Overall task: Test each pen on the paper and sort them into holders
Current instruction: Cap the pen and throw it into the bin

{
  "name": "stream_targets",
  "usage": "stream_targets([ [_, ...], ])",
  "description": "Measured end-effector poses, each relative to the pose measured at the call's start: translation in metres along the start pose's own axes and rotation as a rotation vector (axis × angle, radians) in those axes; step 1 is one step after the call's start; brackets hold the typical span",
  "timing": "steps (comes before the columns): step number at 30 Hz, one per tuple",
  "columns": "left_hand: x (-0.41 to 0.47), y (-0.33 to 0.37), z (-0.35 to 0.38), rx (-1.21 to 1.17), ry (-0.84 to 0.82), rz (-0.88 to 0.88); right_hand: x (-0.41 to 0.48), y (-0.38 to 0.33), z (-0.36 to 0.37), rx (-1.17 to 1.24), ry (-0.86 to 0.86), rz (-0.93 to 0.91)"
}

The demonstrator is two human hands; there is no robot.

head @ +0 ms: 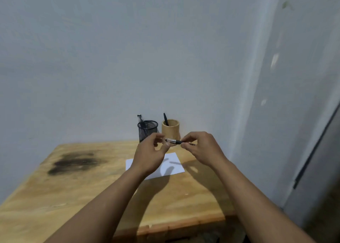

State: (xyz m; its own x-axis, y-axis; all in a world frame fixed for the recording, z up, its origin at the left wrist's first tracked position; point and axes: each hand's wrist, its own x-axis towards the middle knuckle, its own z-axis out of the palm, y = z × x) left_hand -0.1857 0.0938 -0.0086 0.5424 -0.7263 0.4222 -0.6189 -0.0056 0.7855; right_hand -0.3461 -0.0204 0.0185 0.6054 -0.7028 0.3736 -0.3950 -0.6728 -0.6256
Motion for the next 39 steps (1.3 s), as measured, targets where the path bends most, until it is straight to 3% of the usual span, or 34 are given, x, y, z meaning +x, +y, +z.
stream_targets([
  [6, -0.011, 0.019, 0.071, 0.238, -0.18, 0.157, -0.036, 0.05, -0.049, -0.071, 0.092, 0.146],
  [12, -0.021, 0.04, 0.16, 0.462, -0.491, 0.281, -0.085, 0.121, -0.094, -0.163, 0.198, 0.313],
  [18, -0.036, 0.038, 0.215, 0.647, -0.641, 0.384, -0.13, 0.204, -0.103, -0.263, 0.201, 0.477],
  [26, -0.034, 0.036, 0.221, 0.714, -0.706, 0.317, -0.154, 0.302, -0.069, -0.293, 0.233, 0.616],
  [39, -0.032, 0.024, 0.224, 0.688, -0.676, 0.379, -0.209, 0.428, 0.042, -0.212, 0.092, 0.91],
])
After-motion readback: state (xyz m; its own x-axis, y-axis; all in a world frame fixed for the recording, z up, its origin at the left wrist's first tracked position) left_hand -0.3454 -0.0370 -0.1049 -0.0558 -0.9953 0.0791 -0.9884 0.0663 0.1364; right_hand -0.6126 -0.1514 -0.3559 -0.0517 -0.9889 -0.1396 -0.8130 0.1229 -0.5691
